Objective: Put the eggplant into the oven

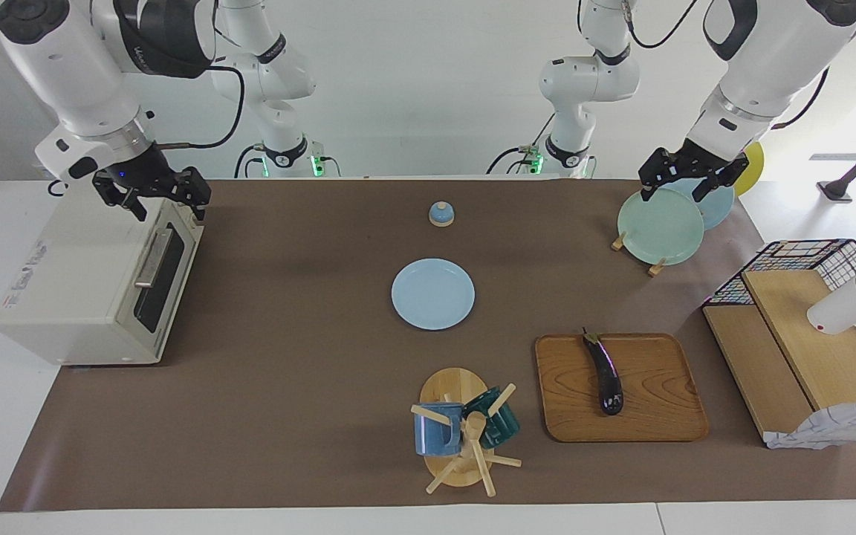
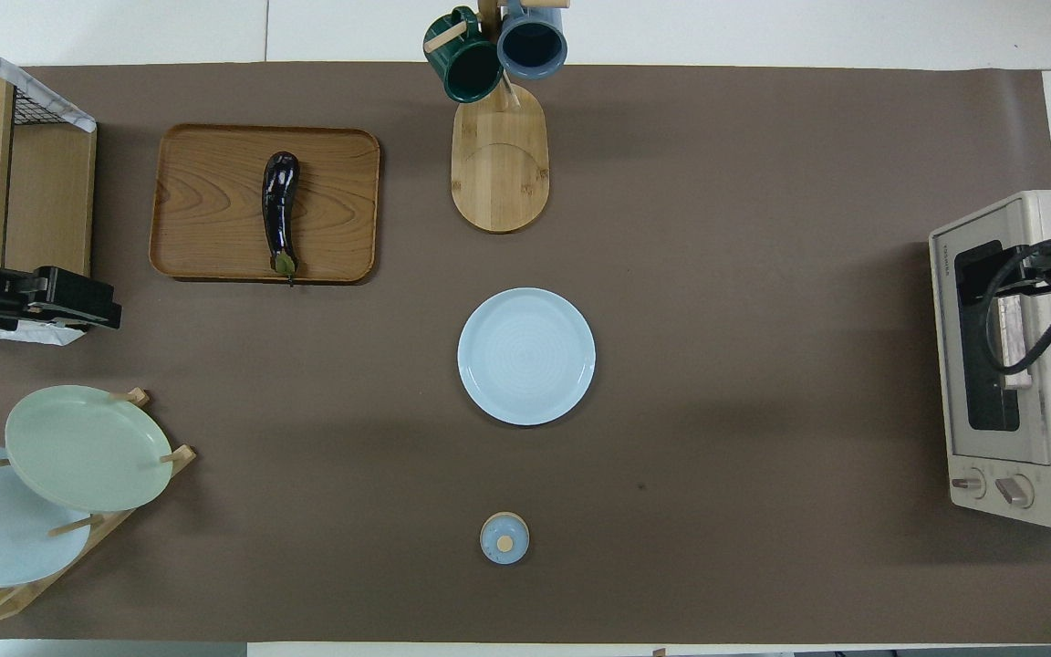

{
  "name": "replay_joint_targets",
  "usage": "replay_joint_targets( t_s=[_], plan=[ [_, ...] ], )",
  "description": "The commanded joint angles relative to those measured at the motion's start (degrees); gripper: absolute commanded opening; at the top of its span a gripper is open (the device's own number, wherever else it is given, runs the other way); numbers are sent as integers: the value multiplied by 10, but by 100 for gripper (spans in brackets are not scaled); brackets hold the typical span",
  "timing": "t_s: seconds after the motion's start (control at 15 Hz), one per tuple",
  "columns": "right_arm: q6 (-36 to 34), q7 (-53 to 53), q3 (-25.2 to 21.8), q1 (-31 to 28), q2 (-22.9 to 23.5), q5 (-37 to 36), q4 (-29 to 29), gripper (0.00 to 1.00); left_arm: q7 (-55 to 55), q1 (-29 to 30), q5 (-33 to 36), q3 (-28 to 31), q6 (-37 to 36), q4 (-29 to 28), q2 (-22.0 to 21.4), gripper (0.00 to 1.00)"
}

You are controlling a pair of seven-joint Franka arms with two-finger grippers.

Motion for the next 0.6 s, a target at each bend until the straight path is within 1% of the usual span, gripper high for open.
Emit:
replay_joint_targets(
  t_s=[0.0,0.4,0.53],
  plan=[
    [4,-13,5,-9,5,18,6,100,-6,5,11,-6,-8,13,7,100],
    [4,-12,5,-9,5,17,5,100,-6,9,5,-7,-4,11,3,100],
    [4,-12,5,-9,5,17,5,100,-11,6,6,-6,18,8,4,100]
  ],
)
